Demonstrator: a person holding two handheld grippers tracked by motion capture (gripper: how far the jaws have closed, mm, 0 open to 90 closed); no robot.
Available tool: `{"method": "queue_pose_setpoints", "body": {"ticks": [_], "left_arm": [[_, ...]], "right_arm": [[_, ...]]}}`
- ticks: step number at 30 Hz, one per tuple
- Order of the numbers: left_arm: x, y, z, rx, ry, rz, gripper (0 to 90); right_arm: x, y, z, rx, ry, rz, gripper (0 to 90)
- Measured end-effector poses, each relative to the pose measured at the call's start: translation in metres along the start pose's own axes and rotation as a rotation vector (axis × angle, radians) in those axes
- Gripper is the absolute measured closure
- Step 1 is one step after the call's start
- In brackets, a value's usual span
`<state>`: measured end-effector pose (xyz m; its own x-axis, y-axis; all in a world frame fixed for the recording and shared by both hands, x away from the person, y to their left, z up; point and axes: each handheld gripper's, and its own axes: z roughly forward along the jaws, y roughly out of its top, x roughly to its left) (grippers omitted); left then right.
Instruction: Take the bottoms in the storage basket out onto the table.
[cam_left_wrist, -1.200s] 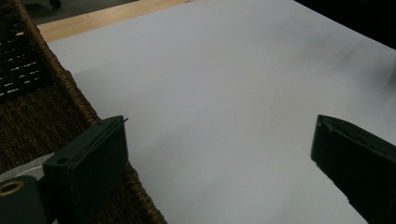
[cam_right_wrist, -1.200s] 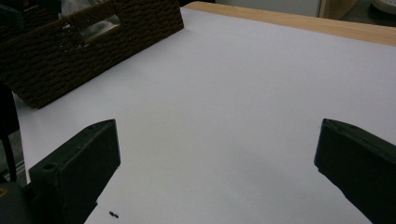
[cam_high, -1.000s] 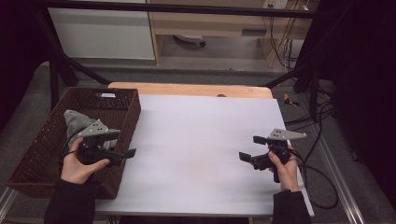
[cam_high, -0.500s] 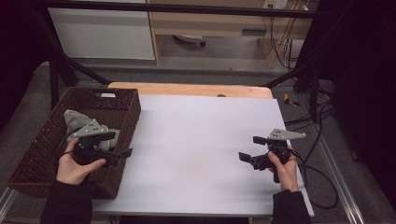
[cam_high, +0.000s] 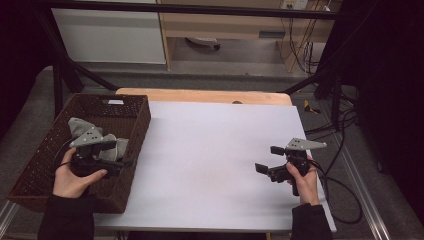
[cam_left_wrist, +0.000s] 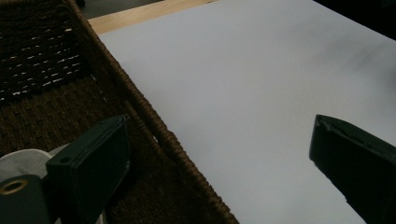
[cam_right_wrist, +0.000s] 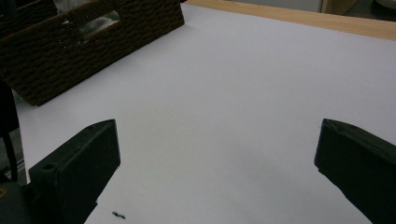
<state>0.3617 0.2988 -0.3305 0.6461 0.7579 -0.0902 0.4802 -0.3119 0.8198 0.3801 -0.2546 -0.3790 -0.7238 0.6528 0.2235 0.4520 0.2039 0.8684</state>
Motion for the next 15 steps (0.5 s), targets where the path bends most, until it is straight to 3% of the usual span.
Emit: {"method": "queue_pose_setpoints", "body": {"ticks": [15], "left_arm": [[0.014,-0.006,-0.017,0.005,0.053,-0.031,5.0]], "right_arm": [[0.0,0.0,0.0,0.002,-0.001,-0.001,0.8]]}}
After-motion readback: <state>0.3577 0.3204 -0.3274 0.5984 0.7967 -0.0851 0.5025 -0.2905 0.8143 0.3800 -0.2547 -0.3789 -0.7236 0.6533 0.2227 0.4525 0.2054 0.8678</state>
